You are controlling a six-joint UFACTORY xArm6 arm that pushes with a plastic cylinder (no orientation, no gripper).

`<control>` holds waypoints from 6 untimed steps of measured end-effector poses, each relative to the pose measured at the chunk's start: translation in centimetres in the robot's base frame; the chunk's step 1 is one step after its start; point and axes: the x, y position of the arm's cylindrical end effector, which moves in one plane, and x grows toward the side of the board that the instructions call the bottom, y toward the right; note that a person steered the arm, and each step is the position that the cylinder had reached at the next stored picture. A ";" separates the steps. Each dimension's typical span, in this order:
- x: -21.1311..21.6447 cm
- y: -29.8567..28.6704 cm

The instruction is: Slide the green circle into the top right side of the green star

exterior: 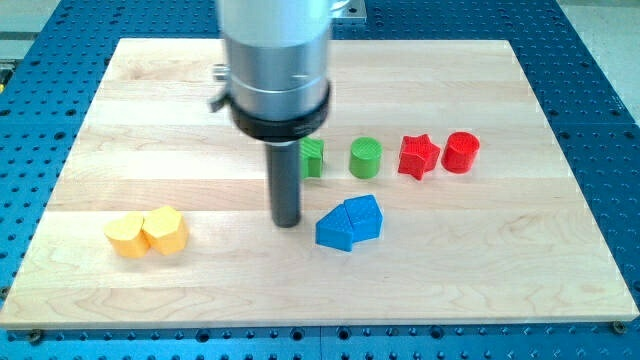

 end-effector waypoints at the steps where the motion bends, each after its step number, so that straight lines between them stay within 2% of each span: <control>1: -1.6 5.6; 2: -2.6 12.8; 4: -6.7 11.0; 5: -9.7 14.0; 6: -10.4 11.5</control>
